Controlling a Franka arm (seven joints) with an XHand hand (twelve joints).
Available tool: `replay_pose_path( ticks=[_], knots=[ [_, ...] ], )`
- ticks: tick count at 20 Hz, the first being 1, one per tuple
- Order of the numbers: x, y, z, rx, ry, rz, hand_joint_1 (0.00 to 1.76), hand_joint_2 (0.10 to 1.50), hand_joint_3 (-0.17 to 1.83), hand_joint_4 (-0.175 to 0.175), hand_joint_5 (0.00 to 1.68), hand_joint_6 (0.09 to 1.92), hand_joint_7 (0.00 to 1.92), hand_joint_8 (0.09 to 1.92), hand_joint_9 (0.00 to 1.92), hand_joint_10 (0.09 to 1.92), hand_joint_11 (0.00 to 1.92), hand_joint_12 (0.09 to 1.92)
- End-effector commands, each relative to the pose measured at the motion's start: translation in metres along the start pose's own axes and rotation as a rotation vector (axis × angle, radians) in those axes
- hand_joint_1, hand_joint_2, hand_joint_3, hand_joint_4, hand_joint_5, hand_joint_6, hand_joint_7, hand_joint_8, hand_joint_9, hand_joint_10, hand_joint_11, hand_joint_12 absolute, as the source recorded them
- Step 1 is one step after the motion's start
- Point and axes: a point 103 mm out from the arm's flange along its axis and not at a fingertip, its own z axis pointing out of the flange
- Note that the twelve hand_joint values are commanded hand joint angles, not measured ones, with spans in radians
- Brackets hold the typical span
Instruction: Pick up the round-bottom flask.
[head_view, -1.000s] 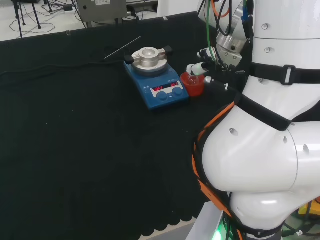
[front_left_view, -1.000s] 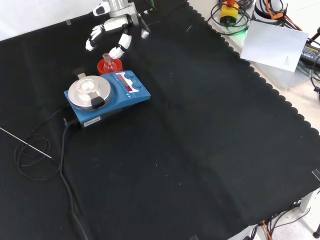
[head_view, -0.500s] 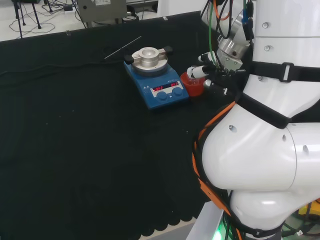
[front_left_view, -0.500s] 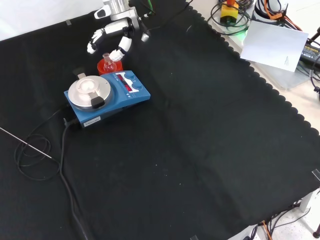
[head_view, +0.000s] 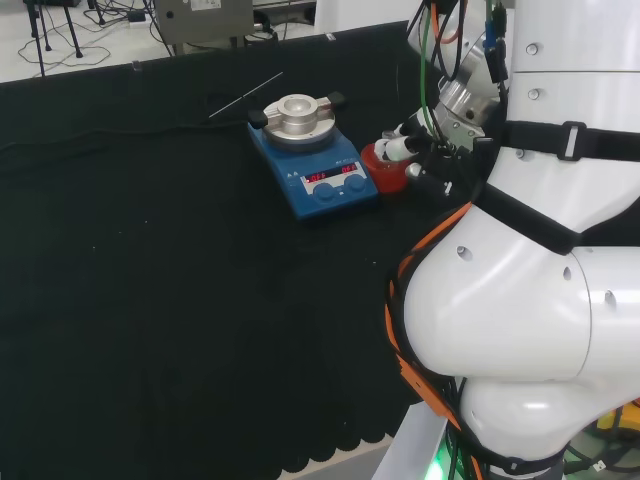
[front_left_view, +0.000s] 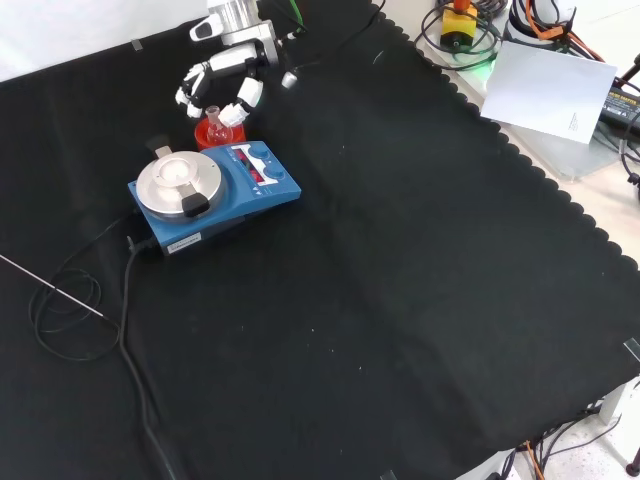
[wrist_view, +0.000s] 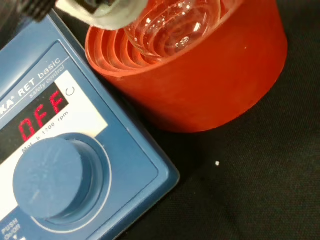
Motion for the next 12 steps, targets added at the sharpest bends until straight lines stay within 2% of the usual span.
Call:
replay_pose_path(
  ticks=[1, 5, 12],
  knots=[
    [-0.0011, 0.0028, 0.0014, -0.014, 0.017, 0.004, 0.90, 0.67, 0.65, -0.081, 0.65, 0.50, 0.17, 0.62, 0.35, 0.73, 0.00, 1.27],
    [-0.0009, 0.0057, -0.0012, -0.042, 0.023, -0.001, 0.91, 0.66, 0.67, -0.083, 0.62, 0.61, 0.17, 0.63, 0.35, 0.73, 0.00, 1.29],
    [0.0020, 0.0058, -0.0017, -0.071, 0.019, -0.019, 0.92, 0.66, 0.69, -0.083, 0.61, 0.65, 0.18, 0.63, 0.36, 0.73, 0.00, 1.30]
  ],
)
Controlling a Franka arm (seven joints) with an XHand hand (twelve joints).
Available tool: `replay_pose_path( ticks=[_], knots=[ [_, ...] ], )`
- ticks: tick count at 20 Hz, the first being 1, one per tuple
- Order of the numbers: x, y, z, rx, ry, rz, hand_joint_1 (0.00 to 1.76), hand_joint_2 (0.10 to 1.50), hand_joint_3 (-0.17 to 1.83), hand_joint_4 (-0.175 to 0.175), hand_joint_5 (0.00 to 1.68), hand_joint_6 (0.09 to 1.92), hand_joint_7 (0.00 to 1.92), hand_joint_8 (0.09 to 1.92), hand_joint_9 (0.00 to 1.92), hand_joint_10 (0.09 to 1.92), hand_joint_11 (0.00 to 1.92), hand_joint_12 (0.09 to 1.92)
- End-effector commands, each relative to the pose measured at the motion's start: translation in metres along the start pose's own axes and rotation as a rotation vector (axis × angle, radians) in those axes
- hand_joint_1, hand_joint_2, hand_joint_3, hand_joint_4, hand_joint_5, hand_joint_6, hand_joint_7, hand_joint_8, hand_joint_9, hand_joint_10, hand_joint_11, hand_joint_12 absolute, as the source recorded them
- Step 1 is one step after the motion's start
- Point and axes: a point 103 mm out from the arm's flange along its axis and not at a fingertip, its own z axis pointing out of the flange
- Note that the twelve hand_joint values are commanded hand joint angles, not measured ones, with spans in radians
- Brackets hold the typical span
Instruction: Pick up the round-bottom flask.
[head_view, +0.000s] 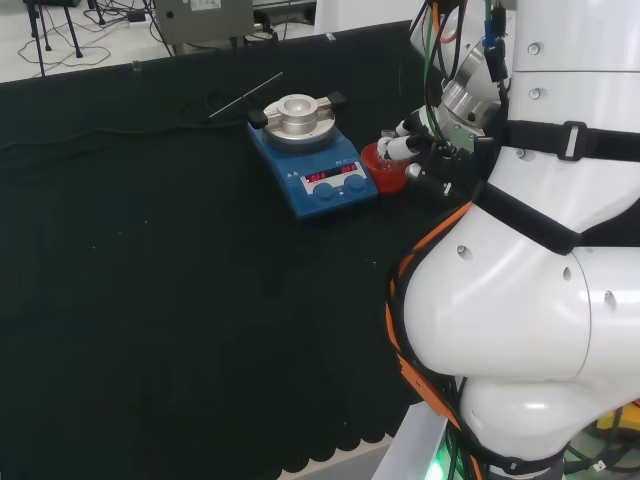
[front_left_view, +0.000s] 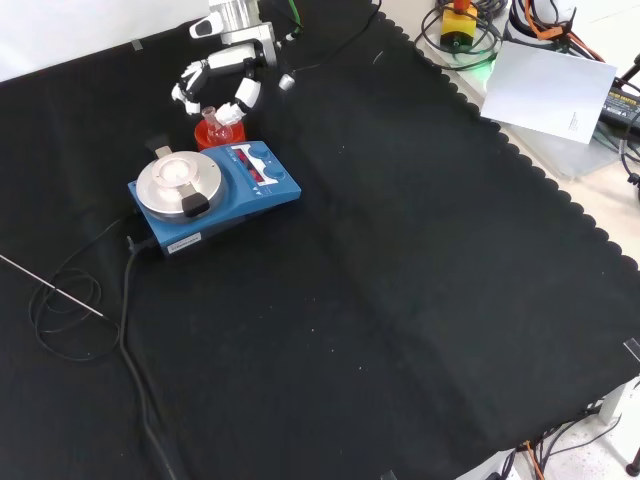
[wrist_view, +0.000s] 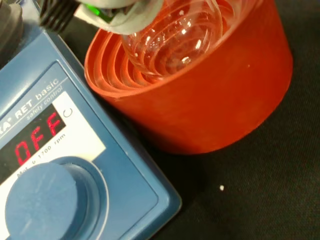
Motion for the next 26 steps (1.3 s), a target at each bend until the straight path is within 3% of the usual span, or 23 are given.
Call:
replay_pose_path(
  ticks=[1, 11, 26],
  knots=[
    [0.0037, -0.0004, 0.0003, -0.014, 0.004, -0.012, 0.92, 0.66, 0.70, -0.083, 0.61, 0.66, 0.18, 0.63, 0.36, 0.73, 0.00, 1.30],
    [0.0073, -0.0012, 0.0032, -0.008, 0.000, -0.020, 0.93, 0.65, 0.71, -0.080, 0.56, 0.66, 0.18, 0.63, 0.36, 0.73, 0.00, 1.30],
    [0.0096, -0.0001, 0.0038, -0.013, -0.001, -0.024, 0.92, 0.66, 0.73, -0.089, 0.66, 0.74, 0.19, 0.64, 0.38, 0.74, 0.00, 1.34]
  ],
)
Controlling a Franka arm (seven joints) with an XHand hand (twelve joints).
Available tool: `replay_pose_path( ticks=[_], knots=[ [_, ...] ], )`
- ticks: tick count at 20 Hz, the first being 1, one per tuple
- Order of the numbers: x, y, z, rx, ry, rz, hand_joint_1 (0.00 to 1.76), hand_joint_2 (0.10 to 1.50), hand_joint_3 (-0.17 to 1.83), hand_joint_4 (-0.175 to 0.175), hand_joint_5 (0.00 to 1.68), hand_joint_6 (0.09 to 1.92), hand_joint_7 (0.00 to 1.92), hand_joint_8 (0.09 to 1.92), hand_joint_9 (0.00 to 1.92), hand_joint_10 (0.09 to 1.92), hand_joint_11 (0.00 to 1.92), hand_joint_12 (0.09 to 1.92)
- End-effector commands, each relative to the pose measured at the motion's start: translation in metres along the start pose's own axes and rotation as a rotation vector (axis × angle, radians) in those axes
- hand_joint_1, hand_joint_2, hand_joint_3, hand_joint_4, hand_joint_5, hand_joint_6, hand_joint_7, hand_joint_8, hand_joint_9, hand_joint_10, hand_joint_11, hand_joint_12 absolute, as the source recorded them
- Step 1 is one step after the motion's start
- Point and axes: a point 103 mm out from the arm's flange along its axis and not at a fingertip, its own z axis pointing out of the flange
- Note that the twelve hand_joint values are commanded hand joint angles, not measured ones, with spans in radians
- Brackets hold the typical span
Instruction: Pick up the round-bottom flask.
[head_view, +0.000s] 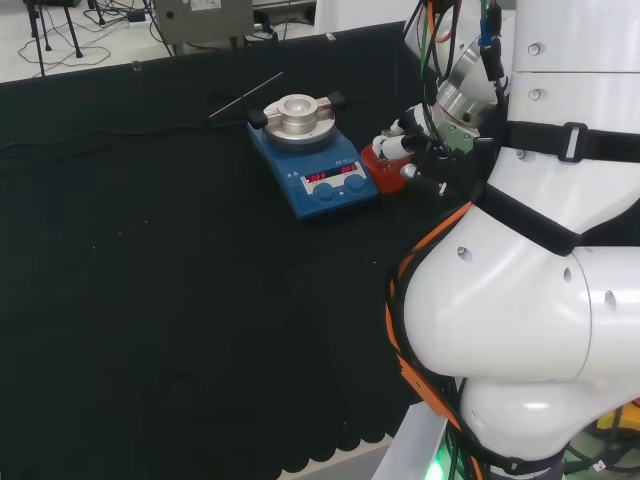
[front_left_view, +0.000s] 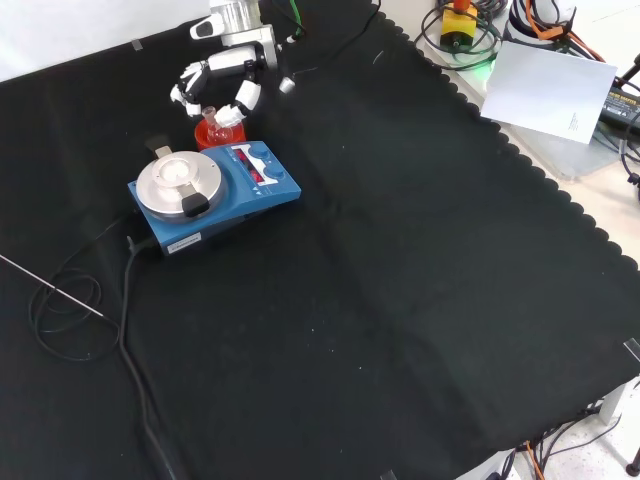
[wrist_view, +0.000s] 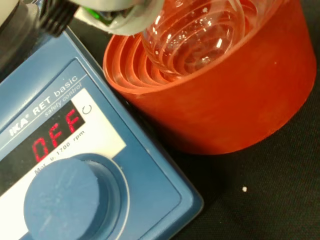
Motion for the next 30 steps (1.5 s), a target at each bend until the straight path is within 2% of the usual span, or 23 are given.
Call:
replay_pose_path(
  ticks=[1, 7, 10, 11, 12, 13, 14, 15, 16, 18, 22, 23, 24, 27, 28, 30],
  knots=[
    [0.001, 0.000, 0.000, 0.001, 0.001, -0.001, 0.92, 0.66, 0.73, -0.089, 0.66, 0.74, 0.19, 0.64, 0.38, 0.74, 0.00, 1.34],
    [0.001, 0.001, 0.002, -0.006, -0.006, -0.001, 0.92, 0.66, 0.73, -0.090, 0.67, 0.75, 0.19, 0.64, 0.39, 0.74, 0.00, 1.35],
    [0.004, 0.001, 0.002, -0.031, -0.015, 0.001, 0.94, 0.69, 0.73, -0.097, 0.78, 0.78, 0.21, 0.65, 0.41, 0.74, 0.00, 1.37],
    [0.005, 0.001, 0.003, -0.049, -0.001, 0.007, 0.99, 0.78, 0.60, -0.043, 0.86, 0.88, 0.23, 0.67, 0.43, 0.74, 0.01, 1.38],
    [0.007, 0.001, 0.004, -0.067, 0.006, 0.009, 1.02, 0.86, 0.48, -0.006, 0.92, 0.94, 0.26, 0.67, 0.46, 0.73, 0.03, 1.38],
    [0.007, 0.001, 0.002, -0.069, 0.023, 0.001, 1.06, 0.90, 0.40, 0.001, 0.97, 0.97, 0.29, 0.68, 0.49, 0.72, 0.05, 1.38],
    [0.007, 0.001, 0.000, -0.077, 0.024, 0.001, 1.08, 0.89, 0.43, -0.013, 1.00, 0.99, 0.33, 0.67, 0.53, 0.71, 0.08, 1.37],
    [0.009, 0.000, 0.002, -0.076, -0.019, -0.005, 1.10, 0.85, 0.50, -0.038, 1.02, 1.02, 0.36, 0.66, 0.57, 0.69, 0.11, 1.36],
    [0.011, 0.000, 0.002, -0.083, -0.020, -0.003, 1.11, 0.81, 0.58, -0.054, 1.03, 1.04, 0.39, 0.66, 0.60, 0.67, 0.13, 1.36],
    [0.012, -0.001, -0.002, -0.071, 0.031, -0.012, 1.12, 0.77, 0.68, -0.080, 1.04, 1.08, 0.41, 0.65, 0.63, 0.66, 0.16, 1.35],
    [0.009, -0.001, -0.009, -0.066, 0.040, -0.024, 1.13, 0.75, 0.73, -0.105, 1.03, 1.11, 0.43, 0.65, 0.65, 0.65, 0.18, 1.35],
    [0.007, 0.000, -0.010, -0.062, 0.043, -0.028, 1.12, 0.78, 0.67, -0.082, 1.02, 1.10, 0.41, 0.66, 0.64, 0.66, 0.17, 1.36],
    [0.005, 0.001, -0.011, -0.067, 0.040, -0.031, 1.10, 0.83, 0.57, -0.042, 1.00, 1.09, 0.39, 0.67, 0.62, 0.67, 0.16, 1.36],
    [0.001, 0.004, -0.013, -0.055, 0.014, -0.051, 1.02, 0.67, 0.71, -0.091, 0.83, 0.95, 0.33, 0.68, 0.56, 0.70, 0.12, 1.37],
    [-0.001, 0.007, -0.014, -0.046, 0.010, -0.058, 1.01, 0.63, 0.75, -0.096, 0.78, 0.92, 0.32, 0.68, 0.54, 0.71, 0.10, 1.37],
    [0.008, 0.001, -0.005, -0.050, -0.023, -0.064, 0.99, 0.57, 0.78, -0.094, 0.65, 0.89, 0.29, 0.68, 0.52, 0.72, 0.08, 1.38]
  ],
)
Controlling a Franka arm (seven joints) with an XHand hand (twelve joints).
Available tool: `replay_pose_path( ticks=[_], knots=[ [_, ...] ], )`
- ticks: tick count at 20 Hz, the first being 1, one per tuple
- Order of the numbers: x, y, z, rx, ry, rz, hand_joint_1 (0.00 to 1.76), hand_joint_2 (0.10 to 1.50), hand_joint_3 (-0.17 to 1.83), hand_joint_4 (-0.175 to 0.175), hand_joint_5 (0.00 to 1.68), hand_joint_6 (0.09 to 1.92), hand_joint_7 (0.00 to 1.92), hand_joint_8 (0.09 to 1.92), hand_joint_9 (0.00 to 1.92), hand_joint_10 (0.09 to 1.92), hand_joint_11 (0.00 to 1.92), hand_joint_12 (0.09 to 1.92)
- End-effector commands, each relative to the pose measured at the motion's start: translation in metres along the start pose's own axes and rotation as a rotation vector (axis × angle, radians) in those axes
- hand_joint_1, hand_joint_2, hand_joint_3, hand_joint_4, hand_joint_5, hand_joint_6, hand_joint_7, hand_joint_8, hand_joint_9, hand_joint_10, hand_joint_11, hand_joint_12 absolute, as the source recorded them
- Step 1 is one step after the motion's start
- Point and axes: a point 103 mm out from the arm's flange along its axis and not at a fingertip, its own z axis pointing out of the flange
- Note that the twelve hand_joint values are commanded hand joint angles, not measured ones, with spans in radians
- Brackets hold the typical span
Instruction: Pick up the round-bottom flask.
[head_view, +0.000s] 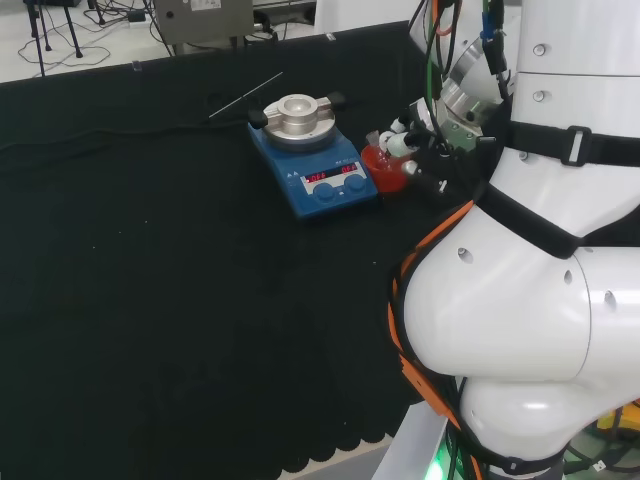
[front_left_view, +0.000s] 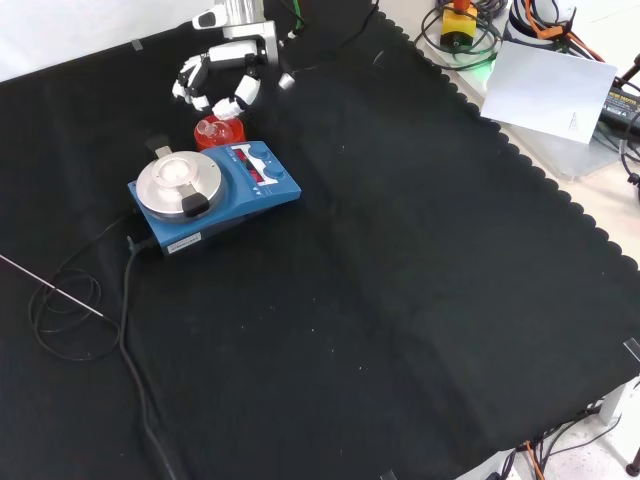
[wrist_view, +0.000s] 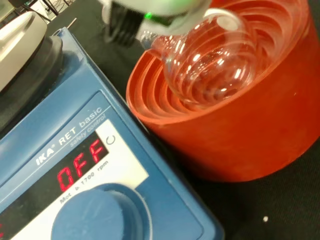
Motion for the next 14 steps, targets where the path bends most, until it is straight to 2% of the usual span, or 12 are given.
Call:
replay_pose_path(
  ticks=[1, 5, 14],
  knots=[
    [0.009, -0.003, 0.008, 0.016, -0.049, -0.039, 0.99, 0.55, 0.78, -0.092, 0.60, 0.87, 0.28, 0.68, 0.51, 0.72, 0.07, 1.38],
    [0.010, -0.003, 0.010, 0.030, -0.037, -0.053, 0.99, 0.53, 0.78, -0.086, 0.50, 0.82, 0.26, 0.69, 0.49, 0.73, 0.04, 1.39],
    [0.016, -0.003, 0.020, 0.044, -0.035, -0.073, 0.98, 0.52, 0.76, -0.083, 0.49, 0.75, 0.25, 0.70, 0.47, 0.75, 0.03, 1.39]
  ],
)
